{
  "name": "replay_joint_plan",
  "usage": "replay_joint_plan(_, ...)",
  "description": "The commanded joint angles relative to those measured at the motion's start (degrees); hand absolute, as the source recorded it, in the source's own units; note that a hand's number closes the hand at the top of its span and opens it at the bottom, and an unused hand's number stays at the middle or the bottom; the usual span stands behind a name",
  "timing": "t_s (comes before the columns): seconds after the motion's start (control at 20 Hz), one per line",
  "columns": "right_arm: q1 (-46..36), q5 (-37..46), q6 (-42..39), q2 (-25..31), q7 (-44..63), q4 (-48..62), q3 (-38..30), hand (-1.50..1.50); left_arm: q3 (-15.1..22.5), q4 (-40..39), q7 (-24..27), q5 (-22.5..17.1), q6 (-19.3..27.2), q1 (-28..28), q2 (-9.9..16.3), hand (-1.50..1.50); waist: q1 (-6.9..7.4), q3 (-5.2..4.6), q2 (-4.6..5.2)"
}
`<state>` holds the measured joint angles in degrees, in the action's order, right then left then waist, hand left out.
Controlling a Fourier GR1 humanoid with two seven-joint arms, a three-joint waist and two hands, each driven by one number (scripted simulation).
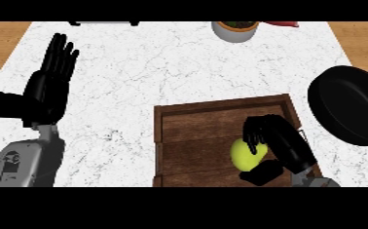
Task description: Pick the pear from the tray and place it in the pot
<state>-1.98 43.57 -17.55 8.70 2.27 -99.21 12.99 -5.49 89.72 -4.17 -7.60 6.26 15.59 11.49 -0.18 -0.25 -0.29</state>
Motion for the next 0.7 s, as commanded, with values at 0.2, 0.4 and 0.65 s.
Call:
replay_joint_plan(0.2,-11.08,26.74,10.86,-8.52,29.09,-5.08,12.89,1.50,0.59,-1.20,0.13,0.66,0.40,1.01,-0.61,0.00,0.35,-0.07,-0.36)
replay_joint_plan(0.4,-16.59,35.08,11.60,-8.63,42.79,-8.12,13.50,1.50,-0.11,0.61,0.29,-0.52,-0.89,-1.15,0.11,0.00,0.66,0.09,-0.37)
replay_joint_plan(0.65,-20.62,44.11,11.07,-8.68,49.81,-14.18,12.66,1.50,0.06,-1.80,1.61,0.18,0.18,-0.89,-1.43,0.00,-0.32,0.18,-0.03)
